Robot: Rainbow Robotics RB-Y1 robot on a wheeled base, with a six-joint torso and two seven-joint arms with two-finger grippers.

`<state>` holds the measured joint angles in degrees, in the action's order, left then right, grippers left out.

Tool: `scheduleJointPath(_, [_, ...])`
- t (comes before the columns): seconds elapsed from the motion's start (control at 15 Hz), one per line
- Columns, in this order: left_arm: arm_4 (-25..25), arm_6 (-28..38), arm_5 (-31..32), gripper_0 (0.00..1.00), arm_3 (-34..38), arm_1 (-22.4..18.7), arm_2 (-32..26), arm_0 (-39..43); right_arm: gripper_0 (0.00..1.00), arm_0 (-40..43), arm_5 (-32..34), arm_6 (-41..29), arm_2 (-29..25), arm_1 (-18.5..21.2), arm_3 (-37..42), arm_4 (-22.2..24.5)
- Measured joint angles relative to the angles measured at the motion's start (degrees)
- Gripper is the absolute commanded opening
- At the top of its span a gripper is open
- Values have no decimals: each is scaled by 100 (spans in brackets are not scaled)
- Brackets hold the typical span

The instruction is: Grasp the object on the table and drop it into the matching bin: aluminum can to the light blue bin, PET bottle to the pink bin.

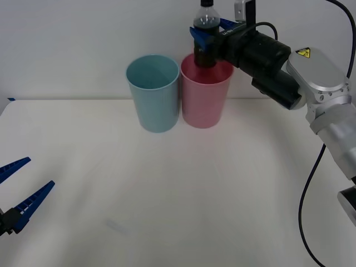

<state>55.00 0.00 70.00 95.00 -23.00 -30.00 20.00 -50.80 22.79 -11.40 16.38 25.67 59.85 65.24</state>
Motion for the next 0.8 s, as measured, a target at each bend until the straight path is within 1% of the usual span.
scheduleJointPath(0.13, [0, 0, 0, 100, 0, 0, 0, 0, 100, 30, 35, 16, -1, 4, 41, -106])
scheduleJointPath(0.33, [0, 0, 0, 100, 0, 0, 0, 0, 100, 360, 46, -3, -2, 170, 574, -289])
scheduleJointPath(0.53, [0, 0, 0, 100, 0, 0, 0, 0, 100, 923, 50, -61, -2, 484, 1439, -520])
scheduleJointPath(0.8, [0, 0, 0, 100, 0, 0, 0, 0, 100, 1857, 44, -101, -5, 1018, 2599, -931])
